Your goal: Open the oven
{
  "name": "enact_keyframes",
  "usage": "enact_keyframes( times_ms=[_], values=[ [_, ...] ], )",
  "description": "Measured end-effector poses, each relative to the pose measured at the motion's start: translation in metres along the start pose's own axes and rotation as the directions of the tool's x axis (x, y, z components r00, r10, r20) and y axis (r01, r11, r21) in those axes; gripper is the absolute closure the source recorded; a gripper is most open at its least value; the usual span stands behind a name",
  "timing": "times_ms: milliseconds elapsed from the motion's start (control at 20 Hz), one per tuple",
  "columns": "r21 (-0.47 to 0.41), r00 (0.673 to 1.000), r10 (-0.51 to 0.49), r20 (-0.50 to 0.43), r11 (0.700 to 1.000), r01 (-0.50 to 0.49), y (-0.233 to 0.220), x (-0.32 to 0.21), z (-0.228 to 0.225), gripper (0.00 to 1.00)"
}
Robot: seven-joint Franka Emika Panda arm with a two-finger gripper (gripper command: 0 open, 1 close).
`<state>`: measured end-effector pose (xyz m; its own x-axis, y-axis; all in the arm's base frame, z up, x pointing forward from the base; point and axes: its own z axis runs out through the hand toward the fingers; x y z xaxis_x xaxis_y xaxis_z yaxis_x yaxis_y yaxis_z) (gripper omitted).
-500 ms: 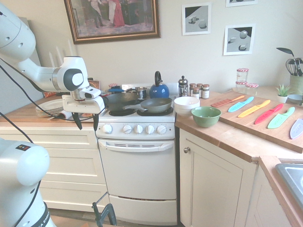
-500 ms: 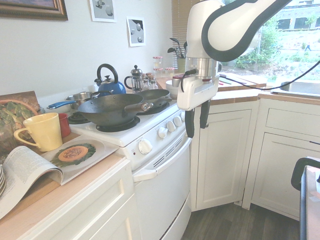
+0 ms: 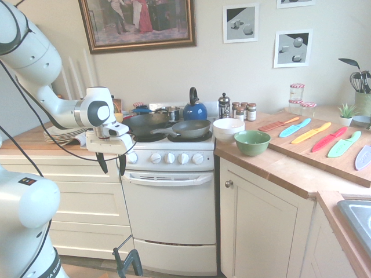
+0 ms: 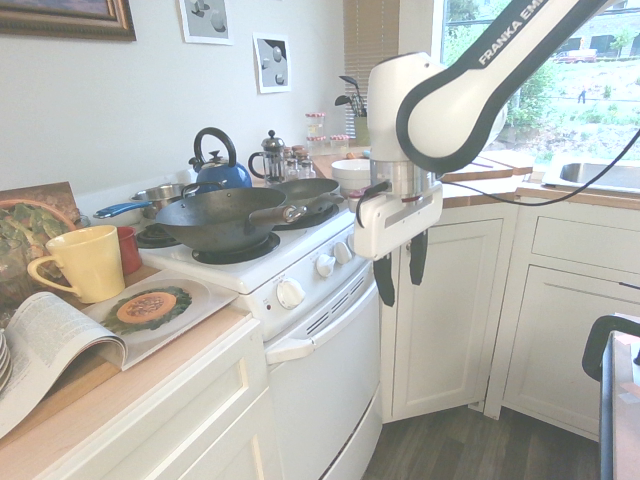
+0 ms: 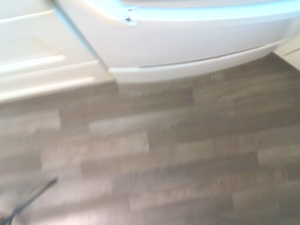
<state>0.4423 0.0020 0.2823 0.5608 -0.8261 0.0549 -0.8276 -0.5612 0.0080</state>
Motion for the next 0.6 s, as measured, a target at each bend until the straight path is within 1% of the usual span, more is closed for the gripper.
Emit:
enact_keyframes(
  times_ms=[150, 250, 400, 600],
  values=[
    [0.023, 0.998, 0.043, -0.053, 0.999, -0.042, 0.002, 0.016, 0.041, 0.0],
    [0.041, 0.993, 0.073, -0.091, 0.997, -0.069, 0.003, 0.032, 0.059, 0.0],
    [0.06, 0.984, 0.11, -0.138, 0.993, -0.102, -0.003, 0.058, 0.073, 0.0],
    [0.08, 0.975, 0.131, -0.177, 0.99, -0.119, -0.018, 0.085, 0.084, 0.0]
  ],
)
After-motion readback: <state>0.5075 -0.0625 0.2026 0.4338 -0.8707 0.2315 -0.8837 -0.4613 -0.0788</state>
